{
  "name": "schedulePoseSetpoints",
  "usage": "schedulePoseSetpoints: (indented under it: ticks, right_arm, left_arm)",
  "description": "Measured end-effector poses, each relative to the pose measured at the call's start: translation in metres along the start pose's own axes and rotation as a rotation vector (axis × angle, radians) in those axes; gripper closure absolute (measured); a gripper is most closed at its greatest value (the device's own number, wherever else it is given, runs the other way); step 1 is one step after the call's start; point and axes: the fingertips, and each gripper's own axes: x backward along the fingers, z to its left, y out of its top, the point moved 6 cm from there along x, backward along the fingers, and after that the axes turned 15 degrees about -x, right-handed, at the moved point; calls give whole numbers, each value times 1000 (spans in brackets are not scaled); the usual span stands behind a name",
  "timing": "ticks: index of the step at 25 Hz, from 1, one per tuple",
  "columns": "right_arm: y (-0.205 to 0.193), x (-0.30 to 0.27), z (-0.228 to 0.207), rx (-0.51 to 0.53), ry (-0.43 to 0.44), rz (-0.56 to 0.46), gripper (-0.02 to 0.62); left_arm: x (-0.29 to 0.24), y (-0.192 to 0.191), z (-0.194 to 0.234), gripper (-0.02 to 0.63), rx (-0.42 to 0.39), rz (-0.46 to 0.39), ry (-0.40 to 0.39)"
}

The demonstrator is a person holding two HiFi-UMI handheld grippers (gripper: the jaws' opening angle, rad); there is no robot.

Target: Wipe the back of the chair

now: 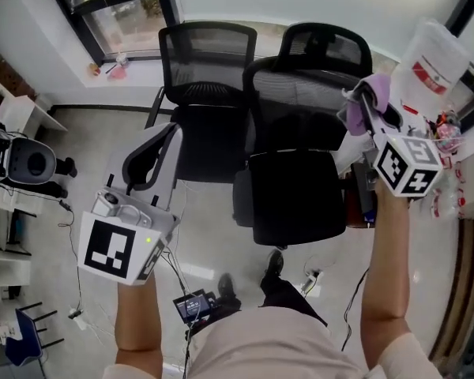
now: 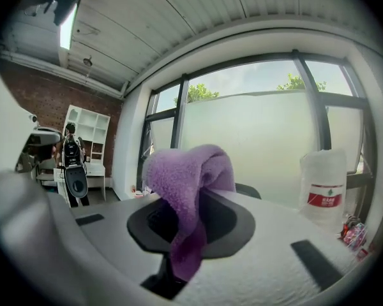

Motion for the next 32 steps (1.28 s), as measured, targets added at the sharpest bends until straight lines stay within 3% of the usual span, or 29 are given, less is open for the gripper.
schedulePoseSetpoints:
  ticks: [9,19,25,32]
  right_arm:
    - [36,116,55,18,23,-72,543]
    - [26,220,108,-7,27,-65,543]
    - [17,258,136,47,-6,-37,549]
    - [14,263,147,41,-14,-25,549]
  left_arm:
    - [54,40,-2,598,-7,-80,-41]
    - [104,50,3,598,1,-115,-86]
    - [121,40,6,598,30,-110,-91]
    - [127,31,11,598,48,-103,-102]
